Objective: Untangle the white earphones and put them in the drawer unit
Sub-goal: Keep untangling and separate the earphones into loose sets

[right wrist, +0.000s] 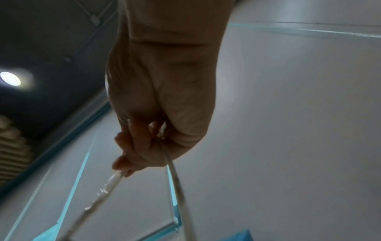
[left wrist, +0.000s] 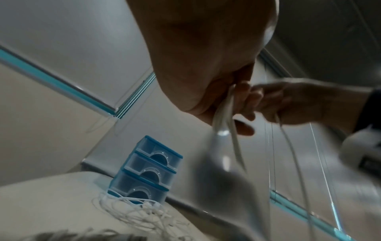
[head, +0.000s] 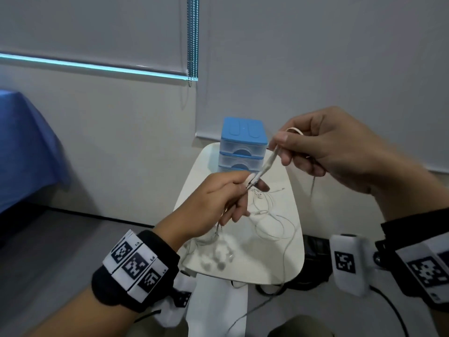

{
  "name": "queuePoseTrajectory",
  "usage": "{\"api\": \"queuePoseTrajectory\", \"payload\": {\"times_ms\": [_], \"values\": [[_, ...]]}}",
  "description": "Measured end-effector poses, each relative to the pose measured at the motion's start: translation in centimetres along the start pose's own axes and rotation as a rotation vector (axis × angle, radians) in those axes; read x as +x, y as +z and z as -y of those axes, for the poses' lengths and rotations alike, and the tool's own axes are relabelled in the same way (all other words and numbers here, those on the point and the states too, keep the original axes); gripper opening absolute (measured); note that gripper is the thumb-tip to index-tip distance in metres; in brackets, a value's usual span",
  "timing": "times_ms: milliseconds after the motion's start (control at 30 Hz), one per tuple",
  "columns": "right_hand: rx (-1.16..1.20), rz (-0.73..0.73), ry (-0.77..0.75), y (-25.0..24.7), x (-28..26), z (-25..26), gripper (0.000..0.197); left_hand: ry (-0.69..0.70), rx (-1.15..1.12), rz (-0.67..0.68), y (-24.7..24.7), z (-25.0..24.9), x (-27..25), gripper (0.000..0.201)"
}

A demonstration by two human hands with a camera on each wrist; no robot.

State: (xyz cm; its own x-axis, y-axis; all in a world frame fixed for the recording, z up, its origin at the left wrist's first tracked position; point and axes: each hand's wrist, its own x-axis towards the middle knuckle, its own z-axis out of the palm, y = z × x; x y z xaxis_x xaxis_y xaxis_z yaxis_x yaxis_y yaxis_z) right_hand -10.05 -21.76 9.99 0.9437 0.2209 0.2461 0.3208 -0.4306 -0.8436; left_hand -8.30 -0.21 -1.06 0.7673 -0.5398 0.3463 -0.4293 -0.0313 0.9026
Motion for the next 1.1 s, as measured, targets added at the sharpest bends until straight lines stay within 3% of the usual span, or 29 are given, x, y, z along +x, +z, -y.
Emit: {"api": "queuePoseTrajectory", "payload": {"times_ms": [133, 267, 400, 500, 567, 767, 867, 967, 1100], "values": [[0.071, -0.021, 0.126, -0.1, 0.8, -2.1, 0.022, -0.020, -0.271, 0.082, -0.2, -1.0, -0.3, 0.041], [0.151, 0.027, 0.181, 2.3, 0.2, -4.9, 0.010, -0.012, -0.396, 0.084, -0.6, -1.8, -0.1, 0.039], [0.217, 0.028, 0.055, 4.1, -0.9, -6.6, 0.012, -0.008, -0.405, 0.054, -1.0, -2.3, 0.2, 0.042], [0.043, -0.104, -0.108, 5.1, -1.0, -7.3, 0.013, -0.010, -0.393, 0.058, -0.9, -2.6, 0.2, 0.042], [-0.005, -0.152, -0.139, 5.6, -1.0, -7.1, 0.018, -0.008, -0.367, 0.066, -0.6, -2.8, 0.3, 0.041], [-0.060, -0.179, -0.141, 5.3, -1.3, -6.4, 0.025, 0.011, -0.301, 0.098, -0.6, -3.1, 0.3, 0.040], [0.097, -0.193, -0.161, 5.0, -1.4, -5.7, 0.026, 0.007, -0.279, 0.105, -0.4, -3.3, 0.3, 0.039], [0.289, -0.225, -0.072, 5.1, -1.3, -4.9, 0.021, 0.003, -0.250, 0.137, -0.1, -3.3, 0.5, 0.039], [0.340, -0.201, 0.022, 5.1, -0.8, -5.1, 0.028, 0.019, -0.230, 0.167, 0.4, -3.6, 0.8, 0.037]]}}
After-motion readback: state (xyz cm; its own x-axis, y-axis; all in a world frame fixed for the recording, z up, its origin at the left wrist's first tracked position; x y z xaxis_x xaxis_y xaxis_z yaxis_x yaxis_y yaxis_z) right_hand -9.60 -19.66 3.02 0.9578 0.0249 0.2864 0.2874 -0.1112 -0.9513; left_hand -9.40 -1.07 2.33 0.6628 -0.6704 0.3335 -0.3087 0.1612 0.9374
